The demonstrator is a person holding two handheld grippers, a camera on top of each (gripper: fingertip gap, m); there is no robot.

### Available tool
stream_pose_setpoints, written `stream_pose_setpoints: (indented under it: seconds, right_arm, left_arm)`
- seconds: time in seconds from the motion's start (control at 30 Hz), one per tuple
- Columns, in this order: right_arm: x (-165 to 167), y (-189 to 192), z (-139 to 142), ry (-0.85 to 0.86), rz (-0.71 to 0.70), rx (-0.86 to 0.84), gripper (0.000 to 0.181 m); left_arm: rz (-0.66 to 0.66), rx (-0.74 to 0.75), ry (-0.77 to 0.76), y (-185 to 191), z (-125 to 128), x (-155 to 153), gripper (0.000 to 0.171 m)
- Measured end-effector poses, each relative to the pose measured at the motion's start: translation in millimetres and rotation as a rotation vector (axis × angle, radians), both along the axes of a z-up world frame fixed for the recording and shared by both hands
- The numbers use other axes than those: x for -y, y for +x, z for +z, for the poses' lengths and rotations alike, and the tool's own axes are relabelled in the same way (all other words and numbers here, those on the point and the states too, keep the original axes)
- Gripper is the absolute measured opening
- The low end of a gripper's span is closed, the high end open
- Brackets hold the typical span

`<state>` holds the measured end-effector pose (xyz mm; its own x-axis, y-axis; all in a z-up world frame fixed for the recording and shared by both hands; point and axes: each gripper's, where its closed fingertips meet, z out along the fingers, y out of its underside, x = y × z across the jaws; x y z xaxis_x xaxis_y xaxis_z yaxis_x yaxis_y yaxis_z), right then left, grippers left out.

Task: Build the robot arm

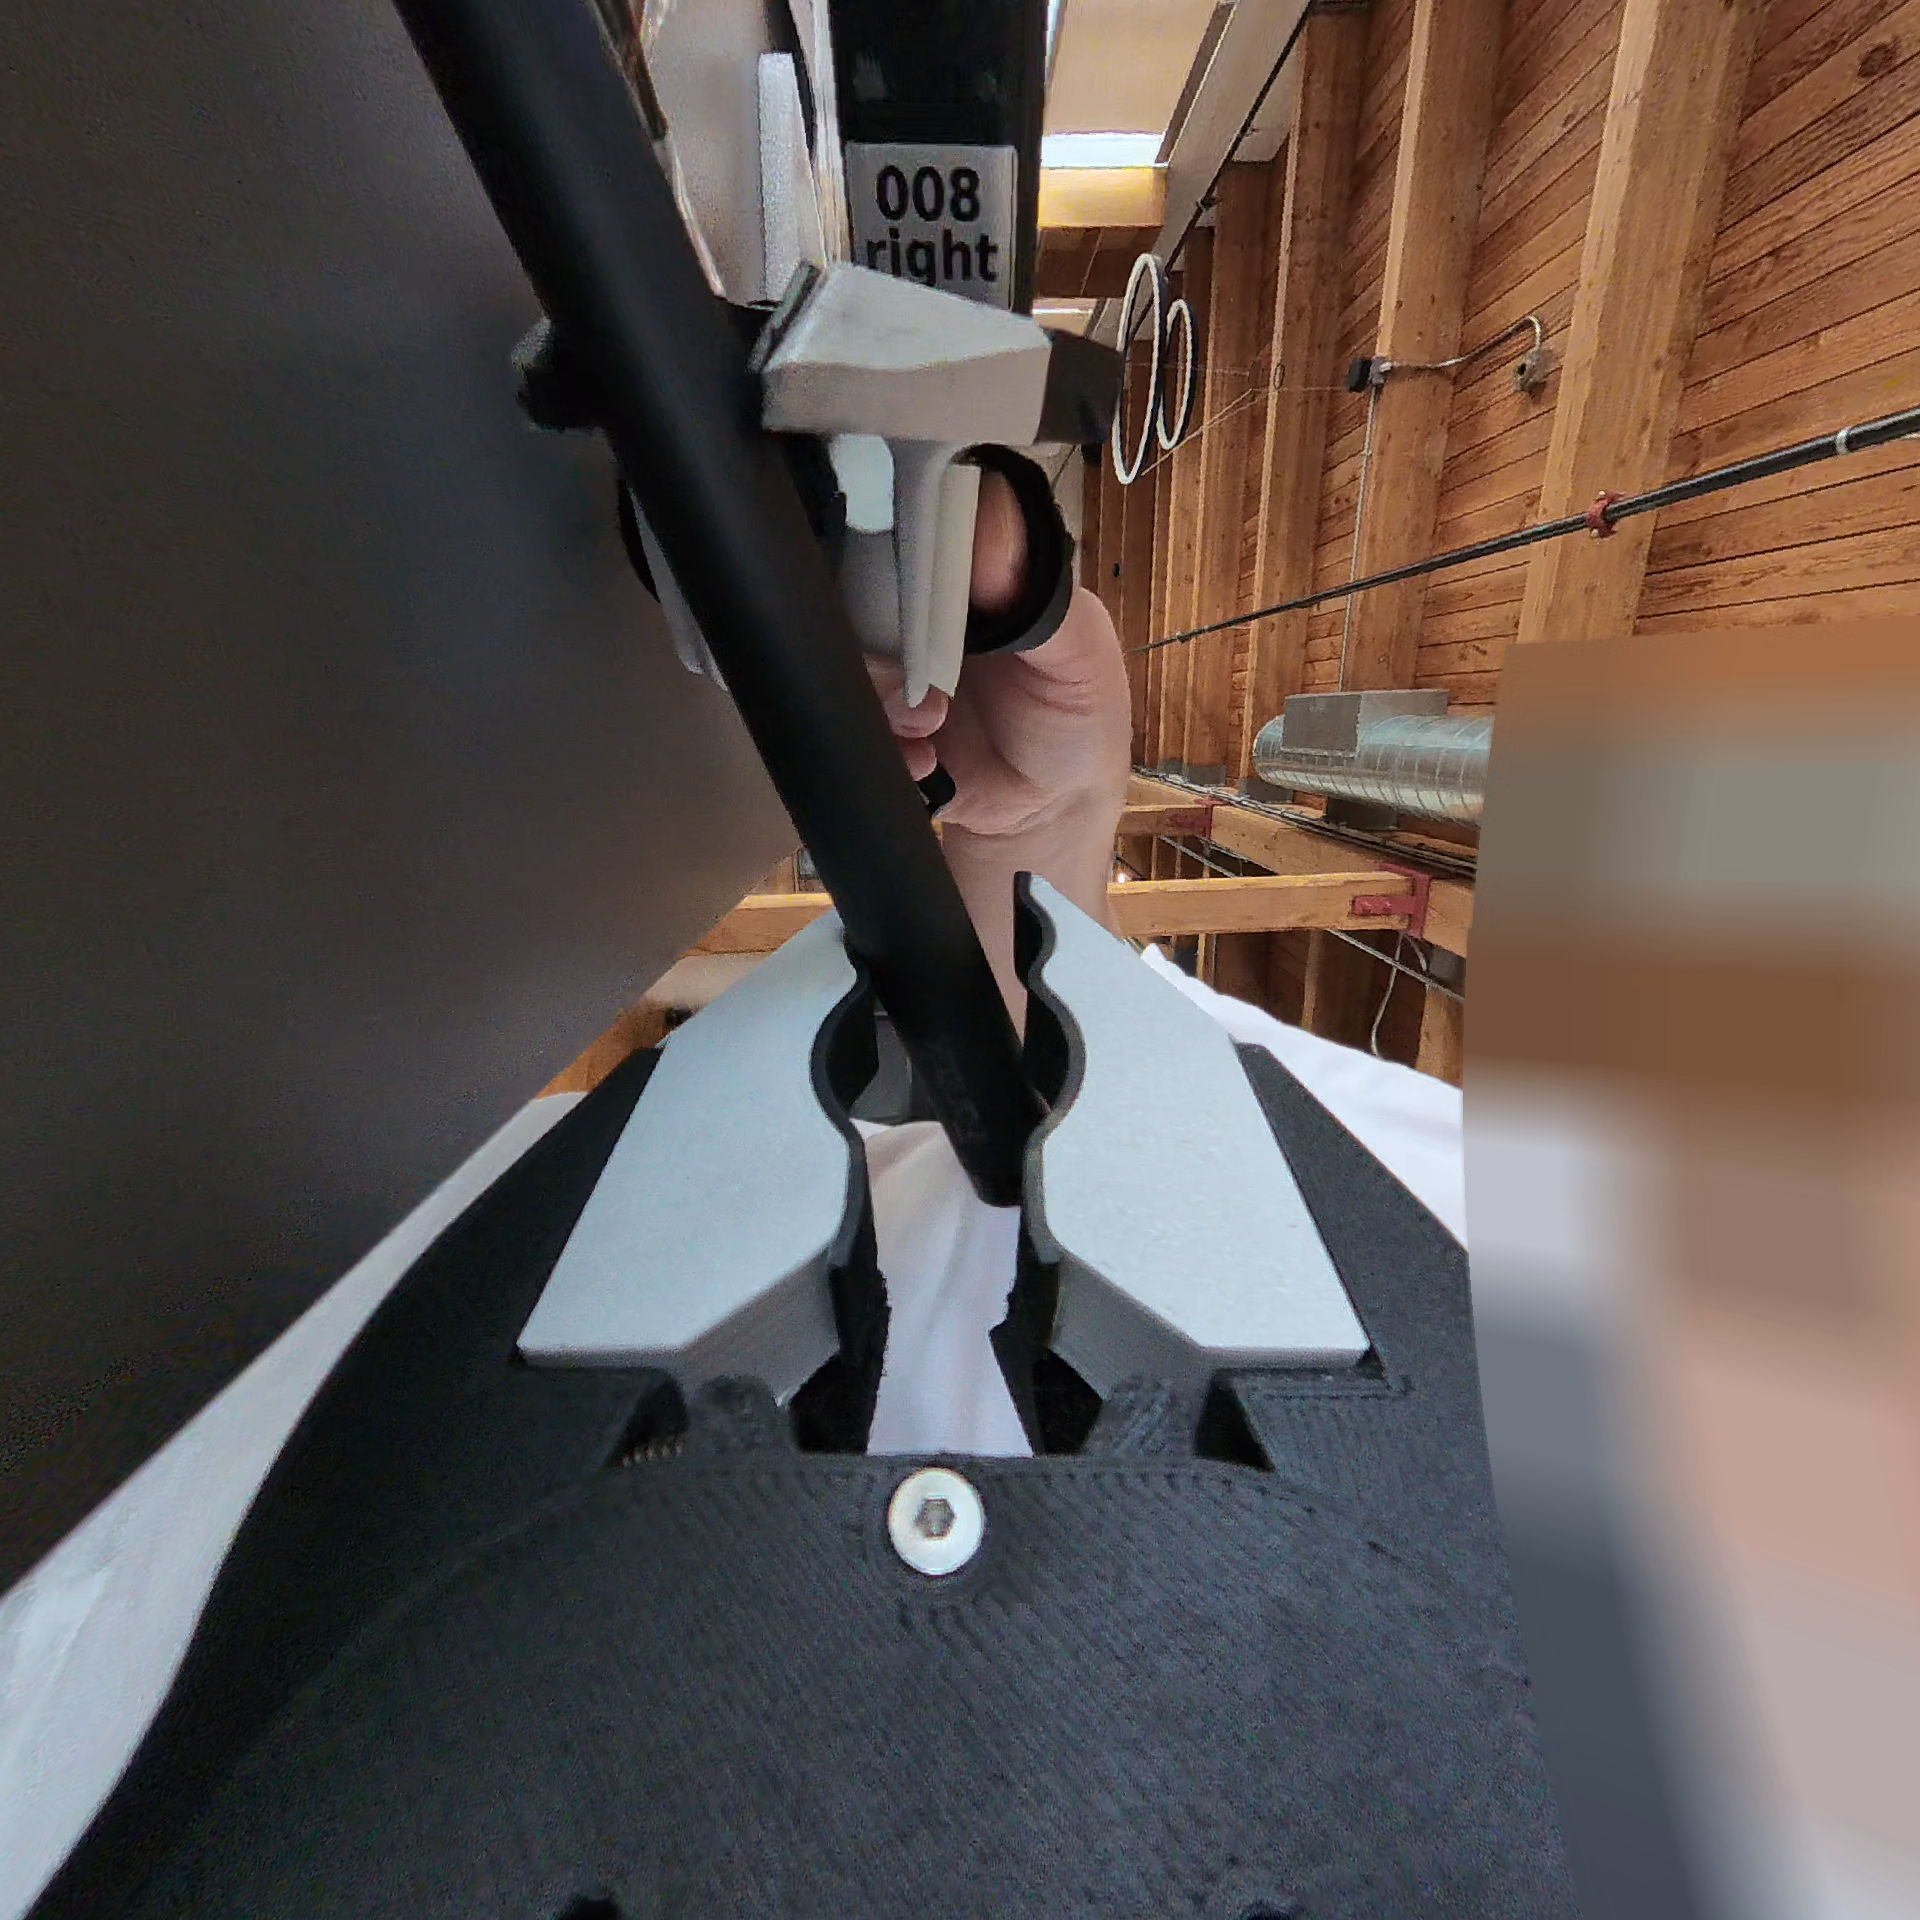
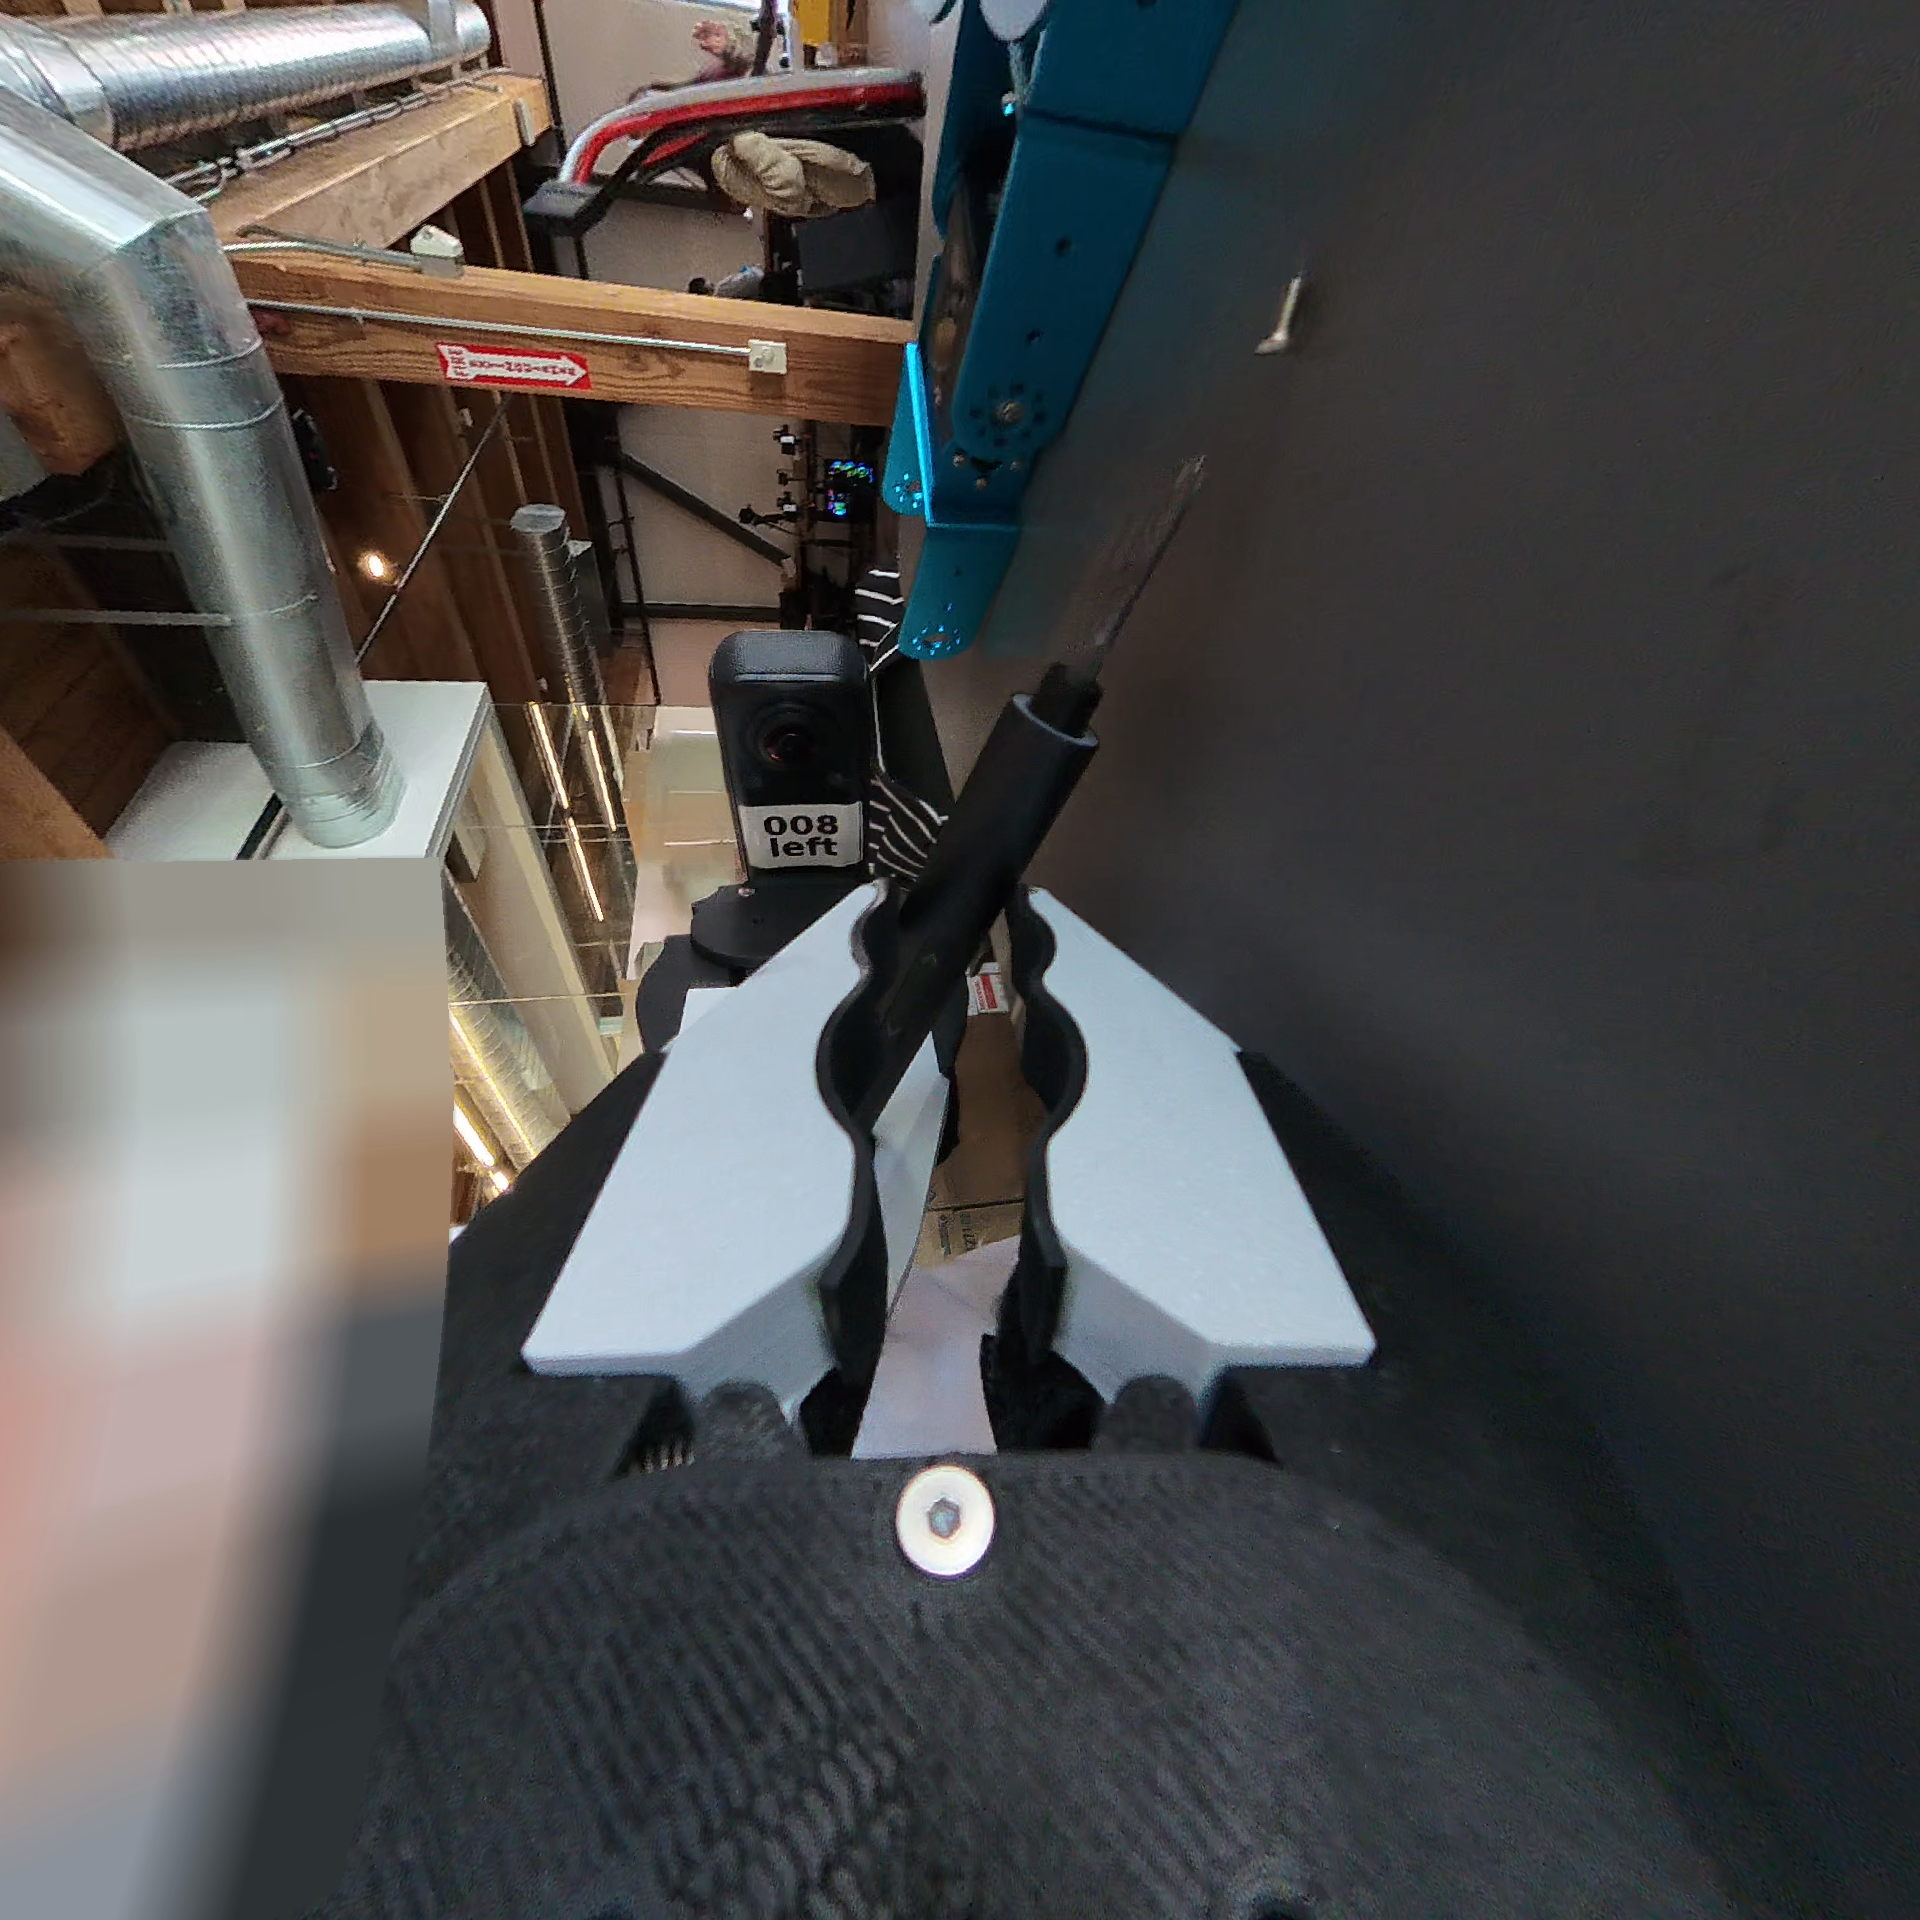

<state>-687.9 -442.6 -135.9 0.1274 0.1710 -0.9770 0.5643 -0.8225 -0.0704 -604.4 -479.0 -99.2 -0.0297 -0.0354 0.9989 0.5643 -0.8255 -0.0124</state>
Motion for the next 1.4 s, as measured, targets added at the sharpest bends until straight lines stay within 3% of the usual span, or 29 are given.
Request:
stream_pose_setpoints:
  seconds: [0.2, 0.83, 1.4]
  right_arm:
    - [0, -4, -7, 0.046, 0.007, 0.023, 0.021]
    - [-14, -13, -9, 0.080, -0.025, 0.027, 0.020]
    - [-8, 5, -2, 0.081, -0.028, 0.004, 0.020]
  left_arm:
    - [-0.041, 0.027, -0.006, 6, -7, -2, 0.016]
    - [0.020, 0.023, -0.002, -7, -11, -15, 0.015]
    - [-0.038, 0.029, 0.021, 11, -12, -4, 0.015]
